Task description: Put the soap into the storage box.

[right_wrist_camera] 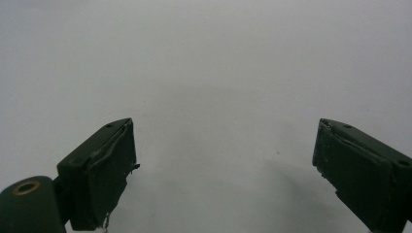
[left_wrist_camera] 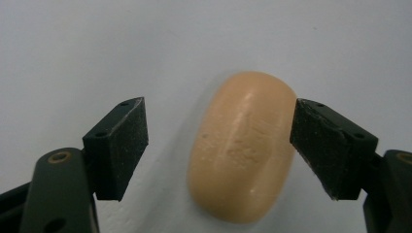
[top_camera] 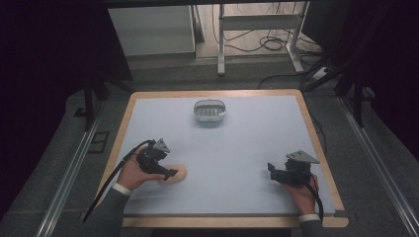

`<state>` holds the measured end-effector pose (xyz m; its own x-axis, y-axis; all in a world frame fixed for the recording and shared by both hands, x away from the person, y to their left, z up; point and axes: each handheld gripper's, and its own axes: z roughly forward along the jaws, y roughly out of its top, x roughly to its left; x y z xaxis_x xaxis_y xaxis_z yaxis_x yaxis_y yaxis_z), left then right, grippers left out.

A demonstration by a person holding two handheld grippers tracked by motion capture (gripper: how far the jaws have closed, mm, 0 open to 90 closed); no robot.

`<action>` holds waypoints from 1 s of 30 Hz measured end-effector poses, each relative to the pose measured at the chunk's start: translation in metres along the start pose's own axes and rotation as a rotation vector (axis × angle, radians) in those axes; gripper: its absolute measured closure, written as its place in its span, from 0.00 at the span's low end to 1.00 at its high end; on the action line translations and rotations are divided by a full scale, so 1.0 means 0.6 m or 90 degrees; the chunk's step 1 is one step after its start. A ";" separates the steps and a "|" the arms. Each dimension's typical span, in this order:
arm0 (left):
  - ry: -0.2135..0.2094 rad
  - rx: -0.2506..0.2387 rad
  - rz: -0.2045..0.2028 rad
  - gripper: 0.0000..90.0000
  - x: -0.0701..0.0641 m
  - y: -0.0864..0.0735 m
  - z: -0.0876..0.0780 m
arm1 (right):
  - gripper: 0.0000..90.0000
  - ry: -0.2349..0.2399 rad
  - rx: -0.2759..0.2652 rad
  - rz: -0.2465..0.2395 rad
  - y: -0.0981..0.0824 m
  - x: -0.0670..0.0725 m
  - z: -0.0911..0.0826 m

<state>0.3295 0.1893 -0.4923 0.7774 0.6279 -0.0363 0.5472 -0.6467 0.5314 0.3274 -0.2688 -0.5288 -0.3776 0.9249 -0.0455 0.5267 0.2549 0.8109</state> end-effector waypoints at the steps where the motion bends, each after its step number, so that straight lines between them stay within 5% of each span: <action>1: -0.001 0.003 0.001 0.24 -0.001 -0.001 0.002 | 0.09 -0.001 0.001 -0.001 0.000 0.000 0.000; 17: -0.017 0.060 0.033 0.27 -0.014 -0.007 0.038 | 0.09 -0.003 0.003 -0.001 0.000 0.000 0.001; 30: -0.019 0.065 0.034 0.30 -0.012 -0.005 0.044 | 0.09 -0.004 0.003 0.000 0.000 0.000 0.001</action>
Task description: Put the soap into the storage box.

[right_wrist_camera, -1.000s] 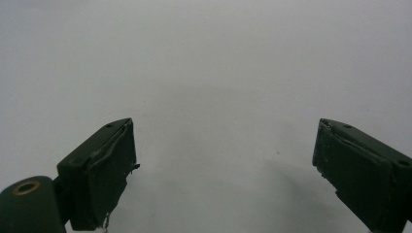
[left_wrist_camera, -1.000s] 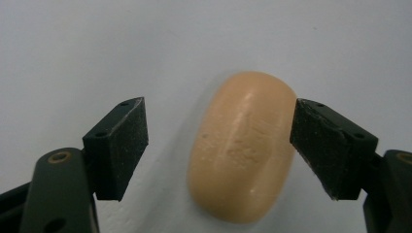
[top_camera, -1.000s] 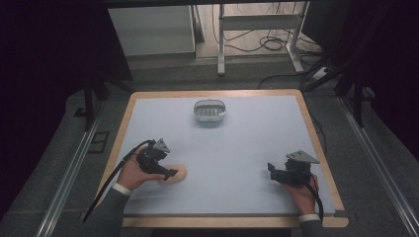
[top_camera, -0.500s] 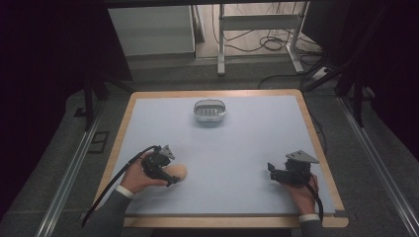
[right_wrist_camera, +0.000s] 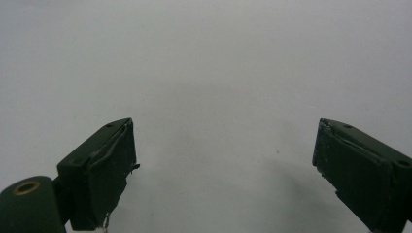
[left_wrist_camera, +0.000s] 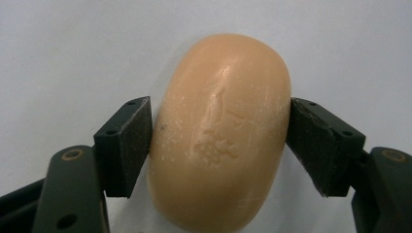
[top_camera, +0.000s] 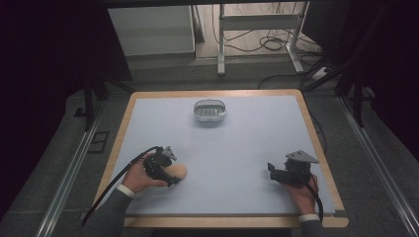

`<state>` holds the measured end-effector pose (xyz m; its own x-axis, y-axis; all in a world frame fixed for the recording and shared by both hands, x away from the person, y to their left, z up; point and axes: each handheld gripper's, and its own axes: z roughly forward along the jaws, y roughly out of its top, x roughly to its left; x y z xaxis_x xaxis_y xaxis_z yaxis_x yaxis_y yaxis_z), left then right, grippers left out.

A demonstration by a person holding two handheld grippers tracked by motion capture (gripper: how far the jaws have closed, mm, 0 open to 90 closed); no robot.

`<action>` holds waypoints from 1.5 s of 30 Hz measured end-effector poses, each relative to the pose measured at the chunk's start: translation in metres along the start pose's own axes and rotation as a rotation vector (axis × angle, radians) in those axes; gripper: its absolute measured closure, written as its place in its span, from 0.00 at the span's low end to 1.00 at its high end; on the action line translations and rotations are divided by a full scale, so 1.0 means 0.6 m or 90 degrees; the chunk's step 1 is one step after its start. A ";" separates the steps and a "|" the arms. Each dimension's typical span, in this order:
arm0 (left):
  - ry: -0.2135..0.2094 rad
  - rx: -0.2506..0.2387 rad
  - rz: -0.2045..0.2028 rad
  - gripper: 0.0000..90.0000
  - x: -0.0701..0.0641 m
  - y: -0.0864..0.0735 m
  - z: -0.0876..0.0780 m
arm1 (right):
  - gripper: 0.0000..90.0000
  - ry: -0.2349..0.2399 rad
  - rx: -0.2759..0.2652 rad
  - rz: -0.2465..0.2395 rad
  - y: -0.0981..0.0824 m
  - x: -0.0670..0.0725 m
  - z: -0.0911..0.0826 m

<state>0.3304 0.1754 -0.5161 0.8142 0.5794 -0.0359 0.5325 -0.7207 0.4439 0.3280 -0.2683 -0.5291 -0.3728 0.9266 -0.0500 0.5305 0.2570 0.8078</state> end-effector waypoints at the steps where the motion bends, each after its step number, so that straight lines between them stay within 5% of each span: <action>1: 0.000 0.000 0.001 0.30 0.000 0.000 0.000 | 0.09 0.000 0.000 0.000 0.000 0.000 0.000; 23: -0.011 -0.032 -0.015 0.35 0.009 0.003 -0.017 | 0.09 -0.002 0.000 0.006 0.000 -0.001 -0.001; 45: 0.003 -0.076 -0.025 0.36 0.034 0.038 -0.056 | 0.09 -0.005 0.000 0.008 0.000 -0.001 -0.001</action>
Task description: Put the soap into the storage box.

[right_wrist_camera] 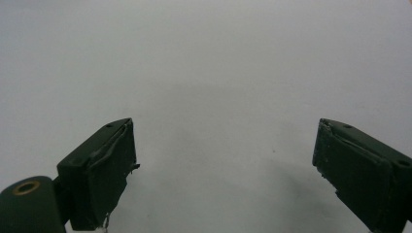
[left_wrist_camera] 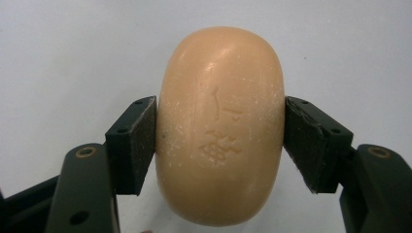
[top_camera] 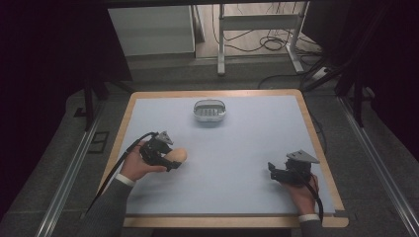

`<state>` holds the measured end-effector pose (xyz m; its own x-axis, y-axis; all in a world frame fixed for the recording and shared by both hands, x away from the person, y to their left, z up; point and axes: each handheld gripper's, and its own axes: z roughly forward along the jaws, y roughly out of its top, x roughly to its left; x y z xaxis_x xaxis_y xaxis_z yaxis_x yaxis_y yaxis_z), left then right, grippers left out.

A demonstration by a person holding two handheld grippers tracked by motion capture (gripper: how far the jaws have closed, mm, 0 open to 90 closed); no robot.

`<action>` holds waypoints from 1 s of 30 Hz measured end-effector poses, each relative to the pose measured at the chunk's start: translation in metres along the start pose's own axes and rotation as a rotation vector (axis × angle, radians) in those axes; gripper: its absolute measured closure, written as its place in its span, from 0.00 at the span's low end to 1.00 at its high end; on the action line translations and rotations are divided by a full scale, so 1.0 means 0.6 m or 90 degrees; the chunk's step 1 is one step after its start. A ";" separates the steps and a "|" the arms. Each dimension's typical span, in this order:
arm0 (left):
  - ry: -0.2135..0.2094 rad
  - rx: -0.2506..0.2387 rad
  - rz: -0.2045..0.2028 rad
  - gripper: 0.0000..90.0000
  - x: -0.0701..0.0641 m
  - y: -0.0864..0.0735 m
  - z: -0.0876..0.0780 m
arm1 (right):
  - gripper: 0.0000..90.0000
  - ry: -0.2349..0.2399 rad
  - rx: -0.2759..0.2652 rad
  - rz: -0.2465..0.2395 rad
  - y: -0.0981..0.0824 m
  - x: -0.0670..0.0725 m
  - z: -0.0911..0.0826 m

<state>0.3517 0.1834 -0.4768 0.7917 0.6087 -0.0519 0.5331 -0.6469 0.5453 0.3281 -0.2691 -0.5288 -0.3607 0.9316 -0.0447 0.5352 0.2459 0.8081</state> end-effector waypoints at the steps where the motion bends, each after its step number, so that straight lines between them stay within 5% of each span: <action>1: 0.000 -0.003 -0.001 0.36 0.001 0.002 0.000 | 0.09 0.000 0.000 0.000 0.000 0.000 0.000; 30: -0.001 -0.027 -0.013 0.36 0.030 0.043 0.002 | 0.09 0.000 0.001 0.003 0.000 -0.001 0.000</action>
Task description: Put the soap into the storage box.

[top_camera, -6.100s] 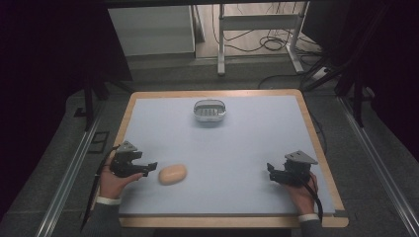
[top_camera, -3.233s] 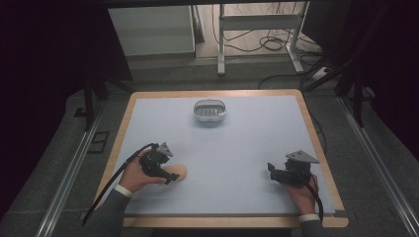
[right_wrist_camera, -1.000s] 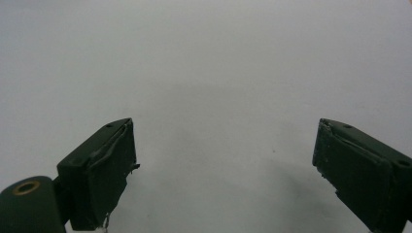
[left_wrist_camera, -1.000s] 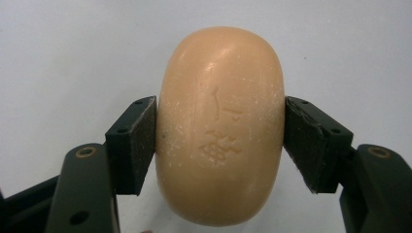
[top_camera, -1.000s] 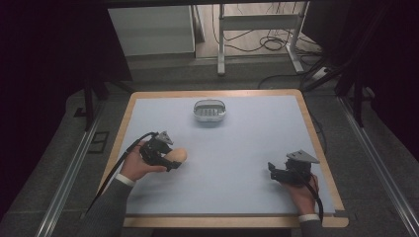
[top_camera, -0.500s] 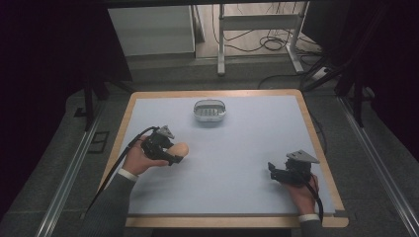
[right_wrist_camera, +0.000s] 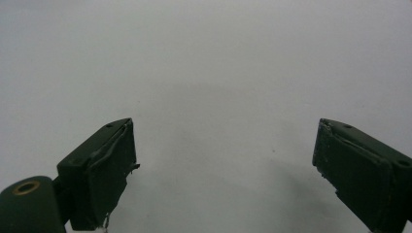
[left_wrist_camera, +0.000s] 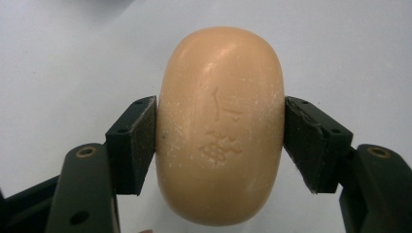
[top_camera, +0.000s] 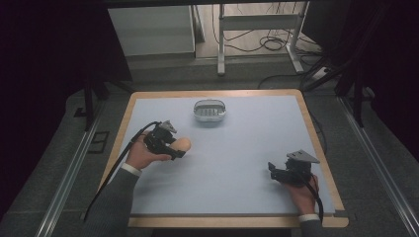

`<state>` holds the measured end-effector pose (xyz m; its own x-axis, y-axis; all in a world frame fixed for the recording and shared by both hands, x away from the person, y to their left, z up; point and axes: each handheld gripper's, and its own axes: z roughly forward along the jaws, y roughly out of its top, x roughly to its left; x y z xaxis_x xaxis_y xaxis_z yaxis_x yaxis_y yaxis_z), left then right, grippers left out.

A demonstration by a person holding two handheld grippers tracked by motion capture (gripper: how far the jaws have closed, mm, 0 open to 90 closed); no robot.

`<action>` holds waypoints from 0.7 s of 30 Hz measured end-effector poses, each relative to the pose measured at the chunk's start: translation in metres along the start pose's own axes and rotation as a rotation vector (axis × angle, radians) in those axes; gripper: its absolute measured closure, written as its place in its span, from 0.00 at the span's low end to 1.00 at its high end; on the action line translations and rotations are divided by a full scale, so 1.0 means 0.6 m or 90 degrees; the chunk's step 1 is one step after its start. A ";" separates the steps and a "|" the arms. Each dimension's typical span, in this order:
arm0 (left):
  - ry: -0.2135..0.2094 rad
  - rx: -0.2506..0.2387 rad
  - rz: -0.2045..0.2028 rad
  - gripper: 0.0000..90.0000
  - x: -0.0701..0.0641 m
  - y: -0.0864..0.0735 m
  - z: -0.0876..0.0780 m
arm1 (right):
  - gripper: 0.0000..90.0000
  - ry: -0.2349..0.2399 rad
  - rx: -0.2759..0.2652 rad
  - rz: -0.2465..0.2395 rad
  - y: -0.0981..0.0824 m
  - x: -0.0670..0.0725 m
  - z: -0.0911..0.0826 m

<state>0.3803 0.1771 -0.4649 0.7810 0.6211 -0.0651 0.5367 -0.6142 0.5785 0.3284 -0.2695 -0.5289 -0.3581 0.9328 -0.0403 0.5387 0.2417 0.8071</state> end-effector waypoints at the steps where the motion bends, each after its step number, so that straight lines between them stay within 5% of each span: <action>1: 0.000 0.000 -0.002 0.36 0.002 0.001 0.000 | 0.09 0.000 0.000 0.000 0.000 0.000 0.000; 21: 0.009 0.000 -0.011 0.36 0.028 0.022 0.008 | 0.09 -0.001 0.002 -0.001 0.000 0.000 0.000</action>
<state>0.4023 0.1771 -0.4624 0.7667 0.6389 -0.0635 0.5502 -0.6027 0.5779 0.3287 -0.2693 -0.5290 -0.3575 0.9329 -0.0428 0.5404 0.2440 0.8053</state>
